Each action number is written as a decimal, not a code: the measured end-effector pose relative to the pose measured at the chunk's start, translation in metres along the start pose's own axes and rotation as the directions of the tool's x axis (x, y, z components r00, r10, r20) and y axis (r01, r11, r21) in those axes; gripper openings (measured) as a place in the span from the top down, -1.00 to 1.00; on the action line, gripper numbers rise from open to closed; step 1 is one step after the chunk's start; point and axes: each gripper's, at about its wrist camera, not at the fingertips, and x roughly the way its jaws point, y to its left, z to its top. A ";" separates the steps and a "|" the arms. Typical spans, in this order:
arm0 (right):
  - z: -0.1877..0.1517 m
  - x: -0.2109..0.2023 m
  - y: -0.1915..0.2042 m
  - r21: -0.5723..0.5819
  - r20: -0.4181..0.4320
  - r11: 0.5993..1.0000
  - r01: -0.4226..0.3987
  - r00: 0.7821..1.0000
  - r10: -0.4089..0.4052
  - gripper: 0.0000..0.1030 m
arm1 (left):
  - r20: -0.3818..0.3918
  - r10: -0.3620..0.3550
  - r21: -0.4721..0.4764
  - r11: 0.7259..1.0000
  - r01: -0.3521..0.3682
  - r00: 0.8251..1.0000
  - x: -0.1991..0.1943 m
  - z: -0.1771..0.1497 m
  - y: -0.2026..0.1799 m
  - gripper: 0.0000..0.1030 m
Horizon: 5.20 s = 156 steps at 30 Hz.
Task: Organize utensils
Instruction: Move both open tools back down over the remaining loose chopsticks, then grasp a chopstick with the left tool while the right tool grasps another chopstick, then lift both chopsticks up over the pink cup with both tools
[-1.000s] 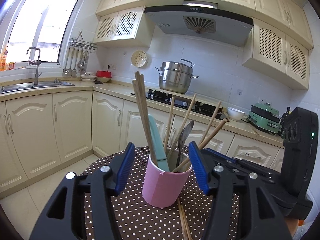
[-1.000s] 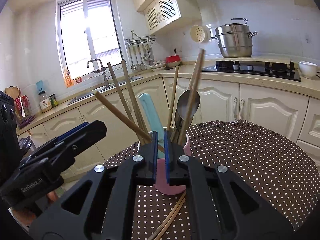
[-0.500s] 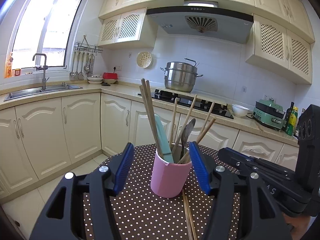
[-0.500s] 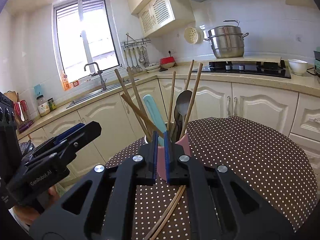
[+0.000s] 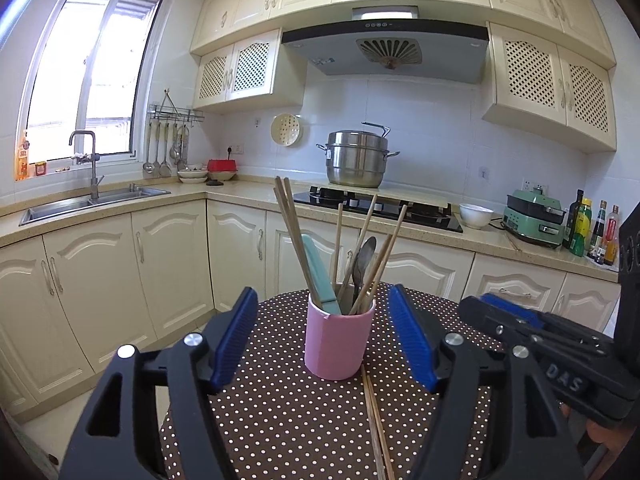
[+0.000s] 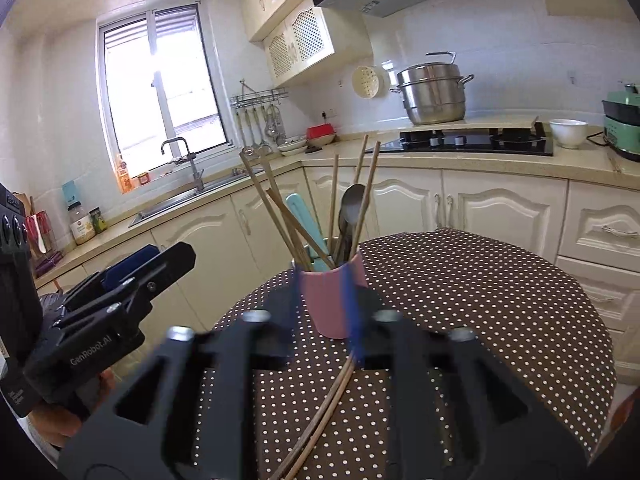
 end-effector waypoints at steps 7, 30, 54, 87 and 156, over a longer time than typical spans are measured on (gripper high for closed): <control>-0.009 -0.011 -0.003 0.015 0.003 1.000 0.026 1.000 -0.026 -0.28 | -0.032 0.006 0.022 1.000 -0.005 0.999 -0.003 -0.008 -0.005 -0.48; -0.064 0.014 -0.055 0.103 -0.202 0.980 0.171 0.968 -0.147 -0.52 | -0.550 0.013 0.036 0.999 0.008 0.835 0.094 -0.080 -0.007 -0.50; -0.081 0.024 -0.078 0.190 -0.251 0.968 0.163 0.961 -0.113 -0.52 | -0.628 0.135 0.233 0.972 0.020 0.766 0.134 -0.111 -0.038 -0.51; -0.087 0.062 -0.040 0.056 -0.447 0.982 0.183 0.884 -0.139 -0.52 | -0.717 -0.084 -0.040 0.996 0.079 0.692 0.116 -0.096 -0.011 0.89; 0.009 -0.020 -0.107 0.098 -0.343 0.994 -0.045 0.936 0.076 0.88 | -0.063 -0.072 -0.057 0.996 0.068 0.995 0.006 -0.016 -0.002 0.90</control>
